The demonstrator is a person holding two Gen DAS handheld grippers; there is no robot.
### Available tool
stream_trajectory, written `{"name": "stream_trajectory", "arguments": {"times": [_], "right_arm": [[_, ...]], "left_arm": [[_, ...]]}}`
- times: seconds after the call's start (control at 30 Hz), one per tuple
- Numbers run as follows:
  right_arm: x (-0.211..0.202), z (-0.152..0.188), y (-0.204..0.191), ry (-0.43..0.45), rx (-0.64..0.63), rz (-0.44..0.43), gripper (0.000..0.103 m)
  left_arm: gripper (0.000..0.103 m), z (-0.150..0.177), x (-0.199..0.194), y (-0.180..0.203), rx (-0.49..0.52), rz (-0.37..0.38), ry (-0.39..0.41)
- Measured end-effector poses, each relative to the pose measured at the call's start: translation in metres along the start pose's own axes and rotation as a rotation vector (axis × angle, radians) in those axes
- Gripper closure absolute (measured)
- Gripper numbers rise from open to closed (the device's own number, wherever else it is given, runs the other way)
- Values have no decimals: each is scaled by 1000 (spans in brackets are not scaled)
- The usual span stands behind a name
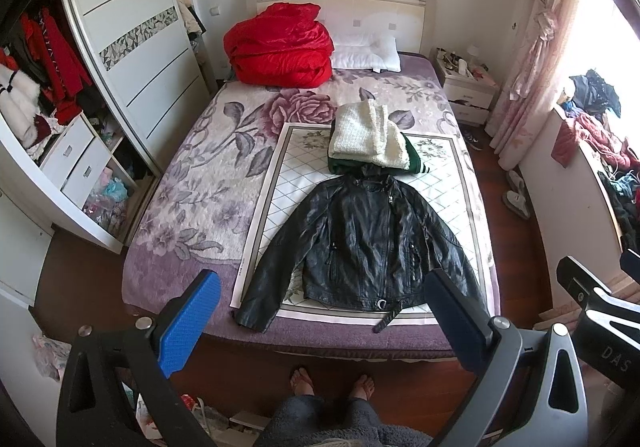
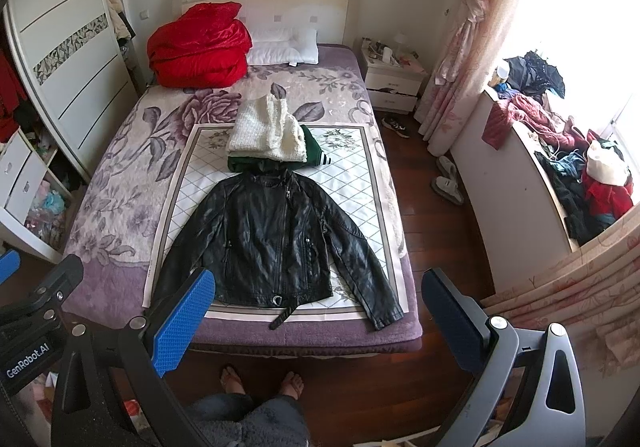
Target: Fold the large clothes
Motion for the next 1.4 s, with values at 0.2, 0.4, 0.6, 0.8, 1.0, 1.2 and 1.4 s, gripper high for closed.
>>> {"name": "stream_trajectory", "arguments": {"times": [0.2,0.4,0.6,0.8,1.0,1.2,1.4], "right_arm": [[-7,-7,1,1,1,-1,0],[-7,-6,0,3,-1,-2,0],[-8,-5,0,4,0,1,0],[-8,-5,0,5,1,0,0],[-8,-4,0,7,4,-2,0],[-8,-4,-1,8,1,1,0],[-8,-4,-1,10,0,0,0]], "left_arm": [[0,-2,1,5,0,0,0],[0,-1,1,5,1,0,3],[0,-2,-1,6,1,1,3],[0,-1,-1,6,0,3,7],[0,-1,-1,5,2,4,9],[0,-6,-5,10,0,5,10],[0,-8,-6,11,-1,6,10]]}}
Point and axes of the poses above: each gripper's, at about its wrist camera, not at the fingertips, and x roughly the way its jaws point, y to its right, z to its underside, the point moved 6 cm from there along x, roughly the way its jaws point, and after that the axes turned 9 degrees about -x, right-handed, at the moved point
